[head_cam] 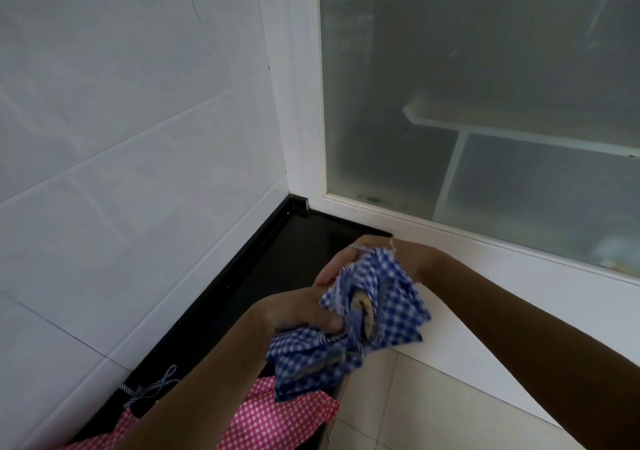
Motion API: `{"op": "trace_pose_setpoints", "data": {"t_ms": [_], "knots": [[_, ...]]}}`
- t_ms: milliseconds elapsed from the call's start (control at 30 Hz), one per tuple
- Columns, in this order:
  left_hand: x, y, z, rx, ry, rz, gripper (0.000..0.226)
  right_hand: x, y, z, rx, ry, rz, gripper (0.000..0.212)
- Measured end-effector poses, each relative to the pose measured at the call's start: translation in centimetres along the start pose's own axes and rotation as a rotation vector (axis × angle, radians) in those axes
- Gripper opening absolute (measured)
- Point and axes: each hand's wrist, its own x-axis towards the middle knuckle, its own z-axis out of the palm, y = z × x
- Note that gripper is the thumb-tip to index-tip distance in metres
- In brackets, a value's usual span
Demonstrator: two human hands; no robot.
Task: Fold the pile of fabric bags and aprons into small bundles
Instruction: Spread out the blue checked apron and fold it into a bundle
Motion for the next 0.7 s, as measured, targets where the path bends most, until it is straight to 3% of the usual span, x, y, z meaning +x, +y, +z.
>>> {"op": "trace_pose_setpoints", "data": {"t_ms": [67, 133, 233, 333, 400, 500, 600, 700], "knots": [[1.1, -0.6, -0.1, 0.097, 0.076, -0.101, 0.027, 0.4, -0.5, -0.6, 0.141, -0.295, -0.116, 0.026], [1.7, -0.8, -0.2, 0.381, 0.225, -0.204, 0.031, 1.8, 0.7, -2.1, 0.186, -0.408, -0.083, 0.038], [2.3, -2.1, -1.2, 0.653, 0.478, -0.334, 0.040, 2.2, 0.8, -3.7, 0.236, -0.429, 0.077, 0.044], [2.7, -3.4, -1.8, 0.849, 0.797, -0.325, 0.028, 2.5, 0.5, -3.4, 0.171, -0.362, 0.223, 0.025], [2.8, -3.3, -2.1, 0.761, 0.926, -0.262, 0.031, 2.6, 0.3, -1.4, -0.130, -0.167, 0.243, 0.033], [2.1, -2.1, -2.6, 0.414, 0.954, -0.137, 0.021, 2.6, 0.4, 1.6, -0.361, 0.137, 0.051, 0.018], [0.7, -0.8, -2.4, 0.142, 0.984, 0.046, 0.022, 2.1, 1.1, 2.3, -0.526, 0.299, -0.141, 0.017], [-0.7, 0.7, -1.9, -0.024, 1.001, 0.176, 0.022, 1.2, 1.7, 1.5, -0.507, 0.351, -0.308, 0.013]]}}
